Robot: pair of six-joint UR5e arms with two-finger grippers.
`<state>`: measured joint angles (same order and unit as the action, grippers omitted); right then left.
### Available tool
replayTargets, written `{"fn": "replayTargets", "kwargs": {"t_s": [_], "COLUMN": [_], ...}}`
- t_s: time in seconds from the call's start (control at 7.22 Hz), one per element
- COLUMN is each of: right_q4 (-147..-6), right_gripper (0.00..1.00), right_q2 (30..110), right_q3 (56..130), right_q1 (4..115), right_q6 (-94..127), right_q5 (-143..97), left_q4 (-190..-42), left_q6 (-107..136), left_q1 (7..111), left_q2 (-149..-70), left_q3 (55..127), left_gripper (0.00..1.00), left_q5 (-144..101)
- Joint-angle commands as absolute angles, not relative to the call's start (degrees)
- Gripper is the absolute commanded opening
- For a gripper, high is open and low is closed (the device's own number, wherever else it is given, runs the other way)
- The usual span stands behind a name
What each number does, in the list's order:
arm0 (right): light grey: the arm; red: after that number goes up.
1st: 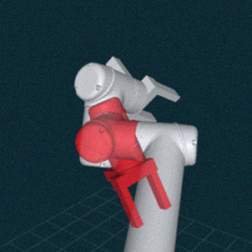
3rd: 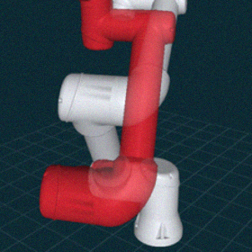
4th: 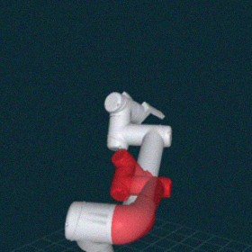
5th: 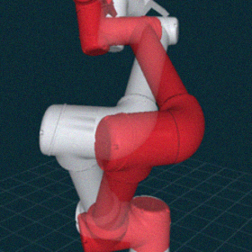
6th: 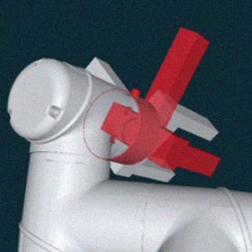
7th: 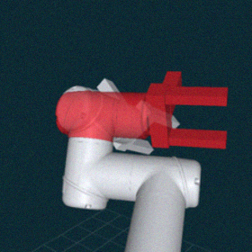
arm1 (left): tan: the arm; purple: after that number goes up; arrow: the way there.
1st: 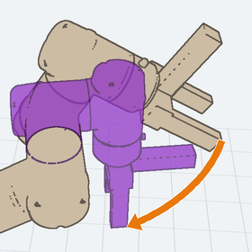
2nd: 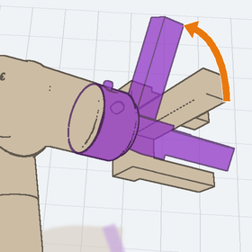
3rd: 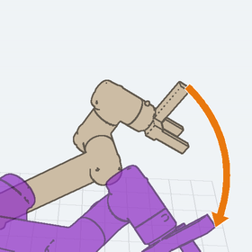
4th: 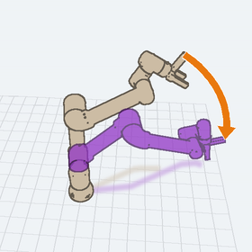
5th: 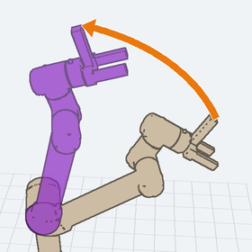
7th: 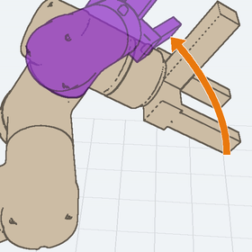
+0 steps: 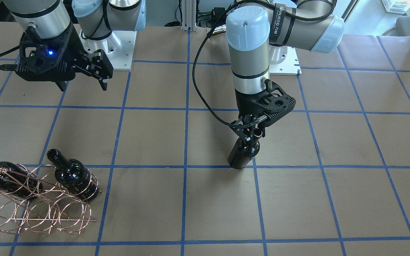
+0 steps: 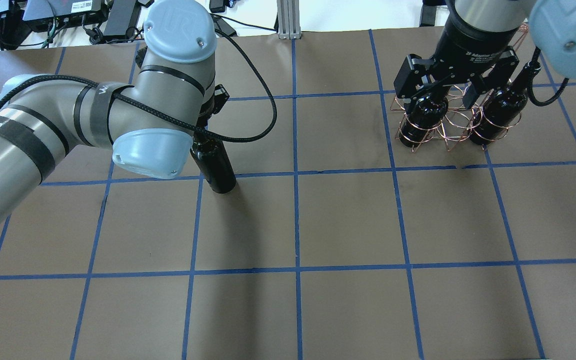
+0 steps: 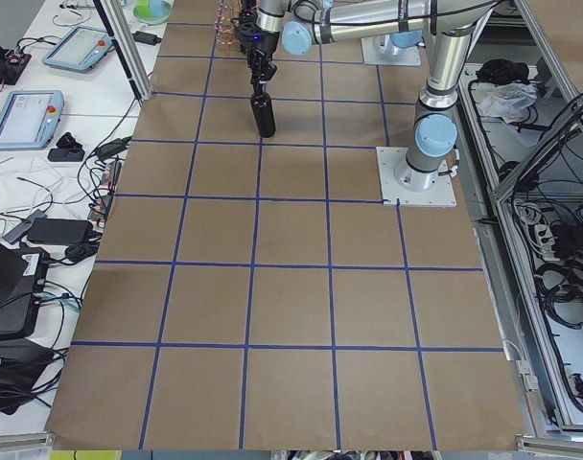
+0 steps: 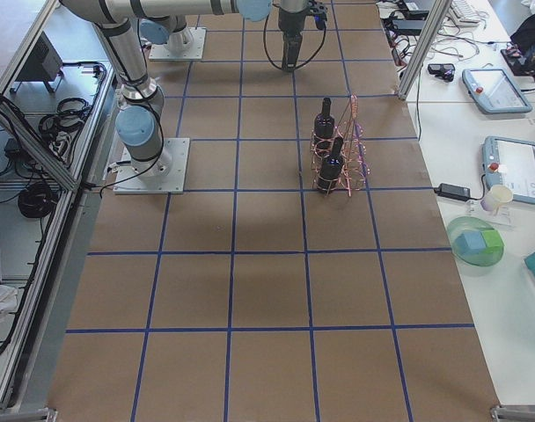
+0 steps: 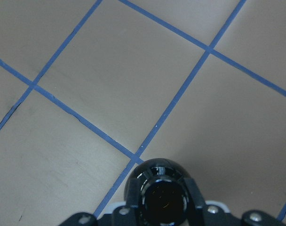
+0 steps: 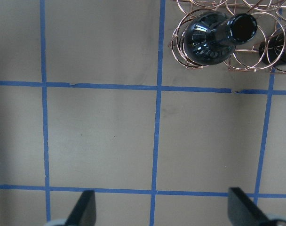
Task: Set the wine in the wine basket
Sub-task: 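Lower the bottle upright onto the table and open the left gripper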
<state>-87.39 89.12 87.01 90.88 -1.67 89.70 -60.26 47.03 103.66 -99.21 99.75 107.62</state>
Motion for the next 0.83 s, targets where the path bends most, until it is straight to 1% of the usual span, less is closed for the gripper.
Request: {"fn": "replayTargets", "kwargs": {"t_s": [0.0, 0.14, 0.42, 0.55, 0.69], "right_q4": [-87.4, -87.4, -87.5, -87.5, -87.9], "right_gripper": [1.0, 1.0, 1.0, 1.0, 1.0], "right_q2": [89.1, 89.1, 89.1, 89.1, 89.0], "right_q3": [87.0, 87.0, 87.0, 87.0, 87.0], "right_q1": [90.9, 90.9, 90.9, 90.9, 90.9], "right_q6": [-1.7, -1.7, -1.6, -1.1, -1.3], "right_q5": [89.6, 89.6, 89.6, 89.2, 89.5], "left_q4": [-60.6, -60.7, -62.7, -68.5, -75.6], "left_q6": [47.5, 47.3, 44.2, 36.6, 27.8], "left_q1": [103.8, 103.8, 103.5, 102.8, 99.4], "left_q2": [-98.6, -98.4, -96.3, -95.8, -95.7], "left_q3": [99.7, 99.4, 97.2, 92.9, 87.4], "left_gripper": [0.98, 1.0, 1.0, 1.0, 1.0], "left_q5": [107.1, 106.8, 102.3, 99.4, 98.4]}}
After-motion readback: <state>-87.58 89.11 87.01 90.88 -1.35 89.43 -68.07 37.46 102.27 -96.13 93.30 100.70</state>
